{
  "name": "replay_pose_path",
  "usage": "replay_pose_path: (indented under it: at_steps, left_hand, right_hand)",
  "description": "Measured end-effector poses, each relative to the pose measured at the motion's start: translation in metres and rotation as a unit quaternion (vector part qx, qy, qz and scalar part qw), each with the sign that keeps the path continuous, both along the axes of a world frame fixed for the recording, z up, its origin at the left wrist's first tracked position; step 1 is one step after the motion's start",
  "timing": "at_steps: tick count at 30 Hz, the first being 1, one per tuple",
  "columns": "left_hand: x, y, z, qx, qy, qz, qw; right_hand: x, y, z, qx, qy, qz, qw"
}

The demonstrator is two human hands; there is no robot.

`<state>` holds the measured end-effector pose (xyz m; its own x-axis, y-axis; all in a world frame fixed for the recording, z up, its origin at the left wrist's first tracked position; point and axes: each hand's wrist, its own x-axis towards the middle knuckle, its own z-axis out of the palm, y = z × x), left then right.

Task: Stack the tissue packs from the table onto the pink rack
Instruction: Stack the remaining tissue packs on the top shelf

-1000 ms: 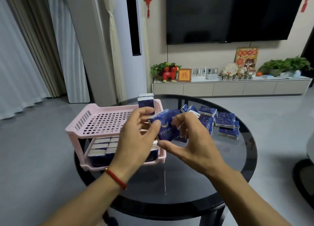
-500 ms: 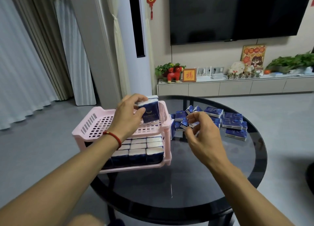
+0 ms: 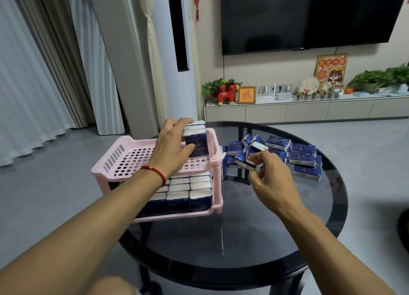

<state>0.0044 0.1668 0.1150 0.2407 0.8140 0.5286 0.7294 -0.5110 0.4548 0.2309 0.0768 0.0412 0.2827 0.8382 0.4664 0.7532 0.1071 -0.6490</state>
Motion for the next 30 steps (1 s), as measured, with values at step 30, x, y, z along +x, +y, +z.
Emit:
replay_pose_path:
  at_steps: [30]
  left_hand:
    - [0.06, -0.11, -0.073, 0.136, 0.026, -0.226, 0.964]
  right_hand:
    - [0.08, 0.032, -0.067, -0.169, -0.246, -0.062, 0.952]
